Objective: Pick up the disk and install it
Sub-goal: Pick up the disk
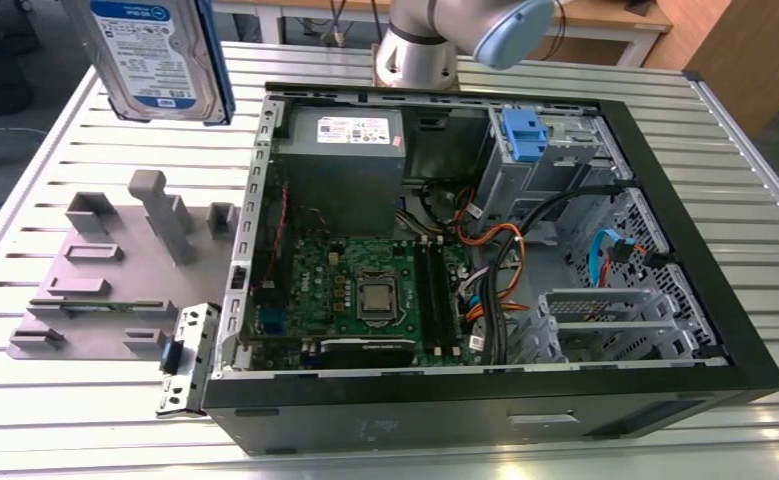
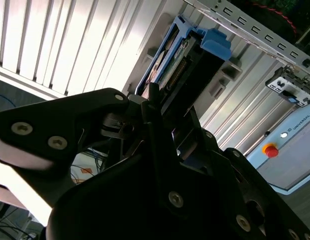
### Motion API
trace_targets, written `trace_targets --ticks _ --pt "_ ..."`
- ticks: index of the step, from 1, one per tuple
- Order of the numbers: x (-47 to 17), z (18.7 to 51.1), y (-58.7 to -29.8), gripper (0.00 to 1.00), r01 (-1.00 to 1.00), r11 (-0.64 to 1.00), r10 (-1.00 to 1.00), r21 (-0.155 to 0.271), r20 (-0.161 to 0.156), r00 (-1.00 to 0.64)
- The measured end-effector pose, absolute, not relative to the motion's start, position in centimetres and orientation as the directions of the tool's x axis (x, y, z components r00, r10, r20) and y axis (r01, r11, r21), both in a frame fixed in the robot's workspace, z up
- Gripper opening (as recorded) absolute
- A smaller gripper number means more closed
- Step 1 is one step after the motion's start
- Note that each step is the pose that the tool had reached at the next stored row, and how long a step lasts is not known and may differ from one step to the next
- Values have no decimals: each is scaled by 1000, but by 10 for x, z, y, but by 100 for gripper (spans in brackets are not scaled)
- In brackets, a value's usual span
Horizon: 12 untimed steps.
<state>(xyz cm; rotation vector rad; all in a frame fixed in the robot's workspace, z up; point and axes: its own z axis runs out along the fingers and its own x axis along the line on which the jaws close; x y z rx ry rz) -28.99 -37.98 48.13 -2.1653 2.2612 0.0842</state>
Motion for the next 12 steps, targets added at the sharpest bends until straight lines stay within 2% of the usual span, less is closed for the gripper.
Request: trace_targets --ticks 12 --pt "-269 481 -380 35 -999 43 -998 32 -44 -44"
